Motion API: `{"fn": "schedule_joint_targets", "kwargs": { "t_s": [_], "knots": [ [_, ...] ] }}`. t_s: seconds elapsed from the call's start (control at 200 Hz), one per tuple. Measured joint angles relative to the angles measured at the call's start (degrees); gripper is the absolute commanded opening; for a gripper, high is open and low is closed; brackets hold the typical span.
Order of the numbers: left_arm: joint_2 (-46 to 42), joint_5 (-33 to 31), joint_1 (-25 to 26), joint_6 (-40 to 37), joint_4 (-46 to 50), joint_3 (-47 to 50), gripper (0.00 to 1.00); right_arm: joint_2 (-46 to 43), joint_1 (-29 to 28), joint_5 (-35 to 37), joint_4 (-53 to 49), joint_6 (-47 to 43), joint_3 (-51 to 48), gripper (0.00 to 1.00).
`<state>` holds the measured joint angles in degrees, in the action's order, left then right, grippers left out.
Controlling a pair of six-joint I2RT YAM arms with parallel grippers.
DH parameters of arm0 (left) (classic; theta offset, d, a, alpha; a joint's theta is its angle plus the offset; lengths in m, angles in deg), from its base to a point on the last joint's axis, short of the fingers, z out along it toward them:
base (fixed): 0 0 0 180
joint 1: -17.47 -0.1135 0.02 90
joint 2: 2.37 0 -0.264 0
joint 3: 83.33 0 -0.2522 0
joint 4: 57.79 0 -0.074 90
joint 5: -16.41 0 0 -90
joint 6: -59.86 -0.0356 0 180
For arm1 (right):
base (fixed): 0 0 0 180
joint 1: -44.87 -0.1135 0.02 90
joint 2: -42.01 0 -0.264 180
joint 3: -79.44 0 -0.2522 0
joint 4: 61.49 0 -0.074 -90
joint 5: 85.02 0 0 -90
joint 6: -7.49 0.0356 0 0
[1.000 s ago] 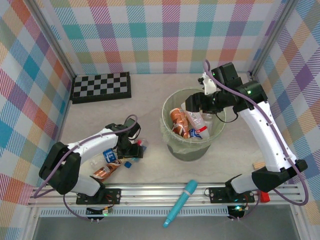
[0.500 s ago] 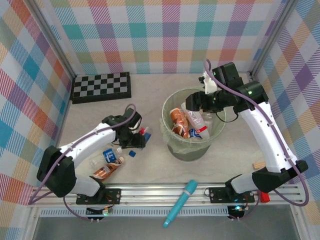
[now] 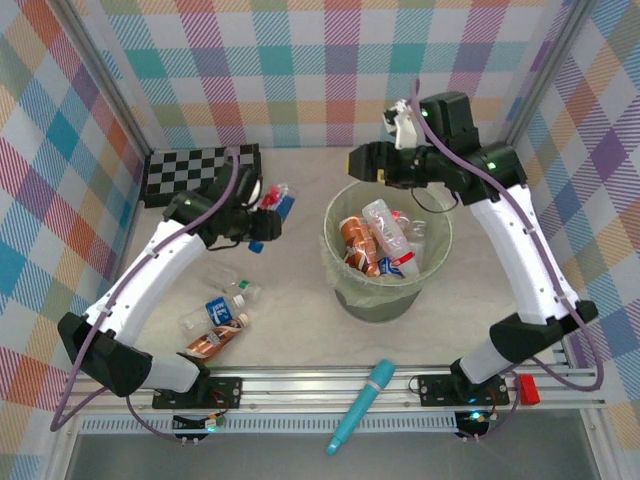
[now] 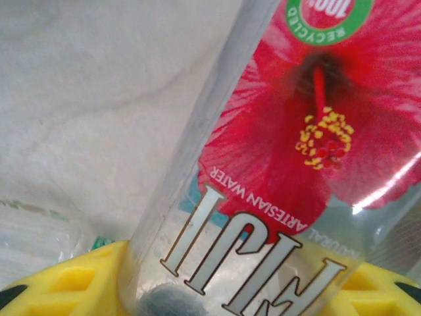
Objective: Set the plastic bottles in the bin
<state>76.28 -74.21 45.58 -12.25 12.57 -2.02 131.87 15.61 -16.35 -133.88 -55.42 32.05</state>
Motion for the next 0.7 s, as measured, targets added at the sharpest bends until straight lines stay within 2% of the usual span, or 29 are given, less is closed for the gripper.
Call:
{"fn": "schedule_joint_targets", "kwargs": {
  "t_s": [0.17,0.32,0.53,0.695],
  "knots": [
    [-1.4,3.6,-0.6,1.2,-5.5,-1.7,0.36,6.4,-3.6,-0.5,4.4,2.5,4.6,0.83],
    [-2.3,8.5,-0.6,3.7,-11.4,-1.7,0.35,12.9,-5.7,-0.5,6.9,3.9,9.6,0.89],
    [-2.5,12.3,-0.6,5.6,-16.0,-1.1,0.35,18.6,-6.8,-0.4,8.3,5.5,12.0,0.91],
    [-2.7,14.4,-0.5,6.8,-18.1,-0.4,0.34,20.2,-7.0,-0.5,9.4,6.7,12.0,0.86]
  ]
}}
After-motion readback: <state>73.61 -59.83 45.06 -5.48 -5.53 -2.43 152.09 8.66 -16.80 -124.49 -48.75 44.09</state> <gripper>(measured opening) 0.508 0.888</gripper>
